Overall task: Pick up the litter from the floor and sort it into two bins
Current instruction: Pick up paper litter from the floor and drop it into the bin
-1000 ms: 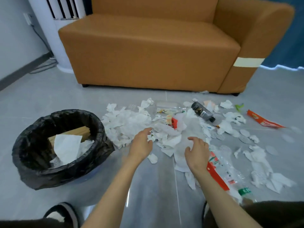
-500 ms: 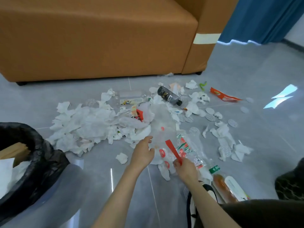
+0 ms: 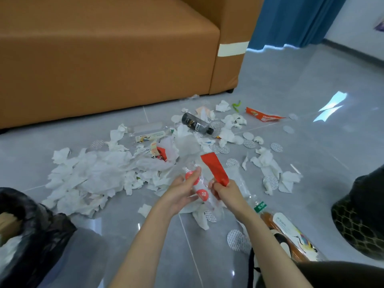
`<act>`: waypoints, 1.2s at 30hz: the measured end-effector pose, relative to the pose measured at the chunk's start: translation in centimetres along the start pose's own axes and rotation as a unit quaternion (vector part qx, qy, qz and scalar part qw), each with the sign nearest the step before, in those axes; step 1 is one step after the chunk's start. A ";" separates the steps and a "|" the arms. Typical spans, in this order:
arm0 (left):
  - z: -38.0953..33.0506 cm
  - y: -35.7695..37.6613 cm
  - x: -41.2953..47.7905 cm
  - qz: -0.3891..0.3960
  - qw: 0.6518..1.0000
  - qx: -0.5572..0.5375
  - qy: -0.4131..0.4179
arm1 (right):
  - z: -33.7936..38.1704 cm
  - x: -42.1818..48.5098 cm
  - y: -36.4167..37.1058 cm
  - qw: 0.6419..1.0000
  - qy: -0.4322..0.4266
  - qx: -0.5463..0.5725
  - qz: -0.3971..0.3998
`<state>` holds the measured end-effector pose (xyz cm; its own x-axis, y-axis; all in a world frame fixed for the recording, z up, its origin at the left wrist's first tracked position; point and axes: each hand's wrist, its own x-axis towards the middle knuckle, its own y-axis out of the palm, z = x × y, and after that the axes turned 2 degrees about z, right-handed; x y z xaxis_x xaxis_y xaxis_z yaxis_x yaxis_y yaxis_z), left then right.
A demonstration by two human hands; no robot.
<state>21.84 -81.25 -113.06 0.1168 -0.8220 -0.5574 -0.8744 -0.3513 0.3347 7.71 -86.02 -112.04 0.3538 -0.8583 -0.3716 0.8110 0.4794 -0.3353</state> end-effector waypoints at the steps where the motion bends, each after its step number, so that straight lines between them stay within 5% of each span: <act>1: -0.3 0.5 -0.2 0.012 1.000 -0.002 0.007 | 0.2 -0.5 -0.4 1.000 -0.001 0.004 0.001; 6: -1.3 3.1 -1.7 0.006 0.999 -0.011 0.029 | 1.8 -3.6 -2.5 0.999 -0.038 -0.024 0.020; 10: -3.1 4.4 -3.4 -0.030 0.999 -0.002 0.035 | 2.6 -4.5 -3.7 0.942 -0.165 -0.240 -0.165; 12: -4.5 4.9 -4.6 -0.049 0.997 -0.033 0.047 | 4.0 -5.0 -4.0 0.920 -0.218 -0.269 -0.185; 17: -8.7 5.0 -8.3 -0.074 0.989 -0.098 0.080 | 7.8 -6.9 -3.8 0.930 -0.245 -0.268 0.059; 22: -12.9 5.3 -12.9 -0.033 0.993 -0.075 0.084 | 11.0 -8.1 -4.6 0.936 -0.256 -0.240 0.024; 26: -15.2 4.9 -15.0 0.051 0.996 0.016 0.073 | 14.6 -9.1 -5.4 0.961 -0.262 -0.070 0.050; 36: -19.7 -2.0 -20.2 -0.028 0.996 0.033 0.080 | 22.8 -9.3 1.1 0.931 -0.180 0.055 0.314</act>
<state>30.51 -72.80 -87.52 0.2354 -0.8649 -0.4434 -0.8926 -0.3728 0.2534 15.90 -81.66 -89.23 0.8912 -0.4304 -0.1433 0.4274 0.9025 -0.0527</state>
